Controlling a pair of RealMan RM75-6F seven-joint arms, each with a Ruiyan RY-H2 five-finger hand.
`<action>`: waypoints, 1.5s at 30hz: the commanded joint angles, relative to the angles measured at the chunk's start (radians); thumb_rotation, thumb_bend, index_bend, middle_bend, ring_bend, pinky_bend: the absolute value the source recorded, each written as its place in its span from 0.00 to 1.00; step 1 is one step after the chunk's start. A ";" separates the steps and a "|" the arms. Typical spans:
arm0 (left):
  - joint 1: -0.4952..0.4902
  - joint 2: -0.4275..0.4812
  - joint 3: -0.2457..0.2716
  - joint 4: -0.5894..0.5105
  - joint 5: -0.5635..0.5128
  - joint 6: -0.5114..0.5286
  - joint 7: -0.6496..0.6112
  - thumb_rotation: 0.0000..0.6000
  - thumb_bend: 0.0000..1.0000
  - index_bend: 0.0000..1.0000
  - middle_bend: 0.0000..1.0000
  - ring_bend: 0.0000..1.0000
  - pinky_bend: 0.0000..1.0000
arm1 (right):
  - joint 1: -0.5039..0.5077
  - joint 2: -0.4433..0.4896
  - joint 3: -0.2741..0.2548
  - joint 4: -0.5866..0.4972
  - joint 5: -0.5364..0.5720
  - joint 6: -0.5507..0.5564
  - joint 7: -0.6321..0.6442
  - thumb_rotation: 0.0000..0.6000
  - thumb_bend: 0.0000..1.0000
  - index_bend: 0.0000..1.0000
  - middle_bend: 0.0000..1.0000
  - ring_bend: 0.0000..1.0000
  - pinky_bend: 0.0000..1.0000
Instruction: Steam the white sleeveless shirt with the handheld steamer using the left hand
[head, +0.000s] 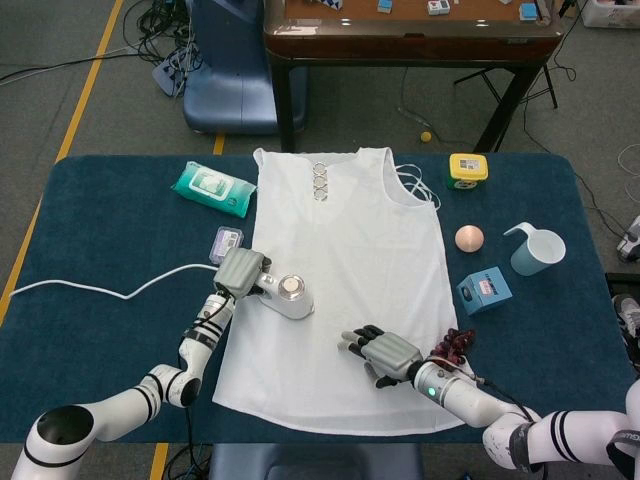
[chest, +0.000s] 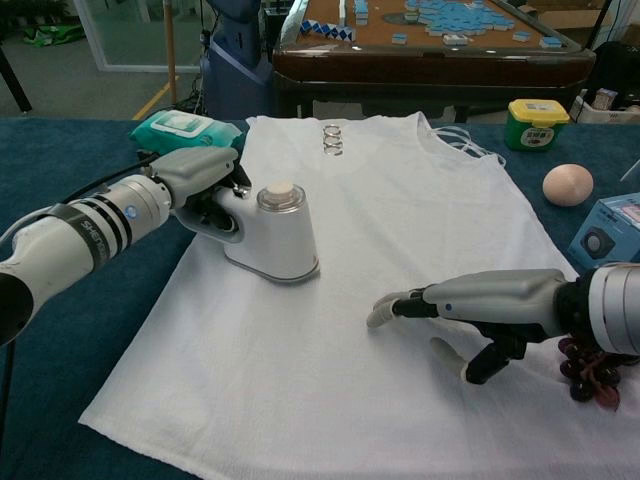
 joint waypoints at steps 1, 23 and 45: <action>-0.012 -0.015 -0.007 0.051 0.002 -0.009 -0.013 1.00 0.23 0.87 0.83 0.70 0.67 | 0.000 0.000 -0.002 -0.003 0.003 0.002 -0.005 1.00 0.80 0.00 0.00 0.00 0.00; 0.037 0.043 0.075 -0.089 0.110 0.058 -0.029 1.00 0.23 0.87 0.83 0.70 0.67 | 0.000 -0.003 -0.012 -0.011 0.008 0.003 -0.015 1.00 0.80 0.00 0.00 0.00 0.00; 0.077 0.120 0.124 -0.263 0.141 0.070 0.074 1.00 0.23 0.87 0.83 0.69 0.66 | -0.006 0.018 -0.026 -0.034 -0.014 0.007 -0.013 1.00 0.80 0.00 0.00 0.00 0.00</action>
